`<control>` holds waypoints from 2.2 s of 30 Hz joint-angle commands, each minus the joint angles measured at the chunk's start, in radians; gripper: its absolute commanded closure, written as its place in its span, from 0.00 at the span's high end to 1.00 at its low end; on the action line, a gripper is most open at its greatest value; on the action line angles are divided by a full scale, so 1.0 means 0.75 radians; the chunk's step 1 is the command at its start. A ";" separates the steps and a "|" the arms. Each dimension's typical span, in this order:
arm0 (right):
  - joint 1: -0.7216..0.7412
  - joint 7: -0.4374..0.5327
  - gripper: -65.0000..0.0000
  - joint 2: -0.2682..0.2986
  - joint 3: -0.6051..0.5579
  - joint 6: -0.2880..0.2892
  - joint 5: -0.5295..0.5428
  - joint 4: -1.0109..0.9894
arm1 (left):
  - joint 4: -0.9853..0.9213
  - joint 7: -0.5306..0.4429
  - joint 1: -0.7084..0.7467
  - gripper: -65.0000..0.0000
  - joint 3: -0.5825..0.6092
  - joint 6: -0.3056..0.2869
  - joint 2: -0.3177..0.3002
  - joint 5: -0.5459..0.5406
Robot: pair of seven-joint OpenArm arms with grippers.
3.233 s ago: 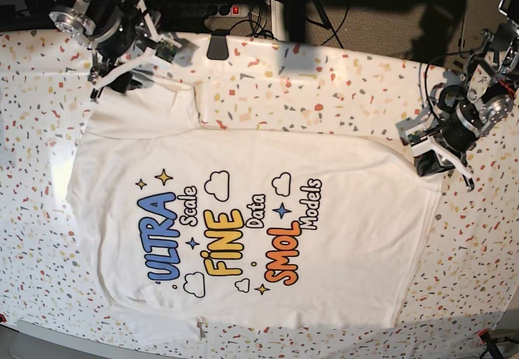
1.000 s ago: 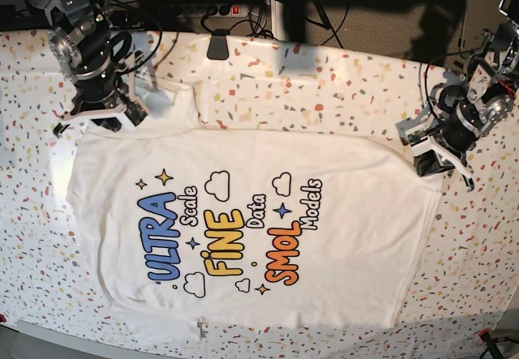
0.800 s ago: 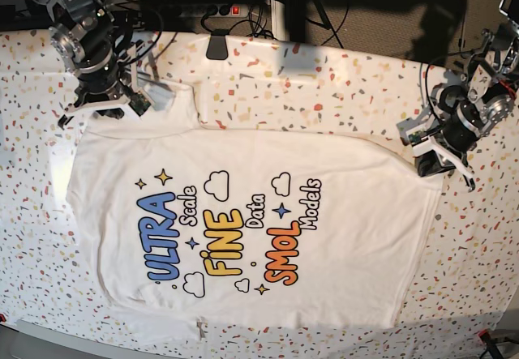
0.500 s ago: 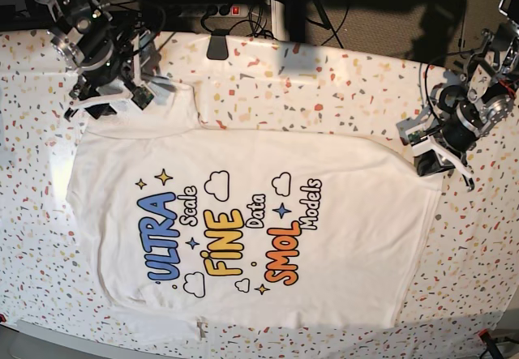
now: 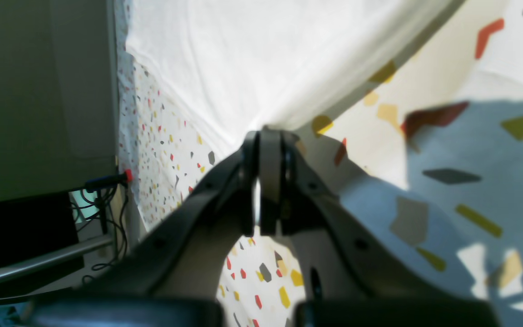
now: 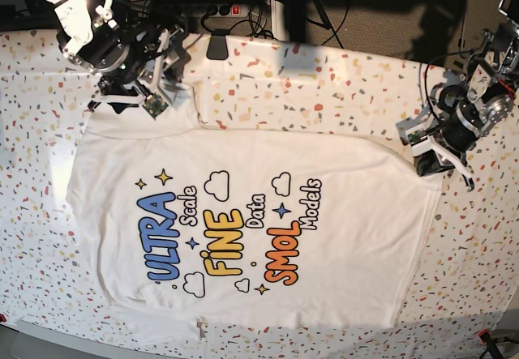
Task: Fold the T-shirt properly
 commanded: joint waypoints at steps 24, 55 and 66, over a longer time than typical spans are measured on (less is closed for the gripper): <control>0.043 -0.093 0.27 -0.004 0.009 -0.007 -0.373 -0.110 | 0.015 -0.012 -0.026 0.00 -0.013 0.025 -0.023 -0.009; 0.043 0.093 0.56 -0.282 0.009 0.005 -0.255 -0.080 | 0.015 -0.012 -0.026 0.00 -0.013 0.024 -0.023 -0.009; 0.043 0.042 0.56 -0.280 0.009 0.004 -0.418 -0.239 | 0.015 -0.045 -0.026 0.00 -0.013 0.024 -0.024 -0.009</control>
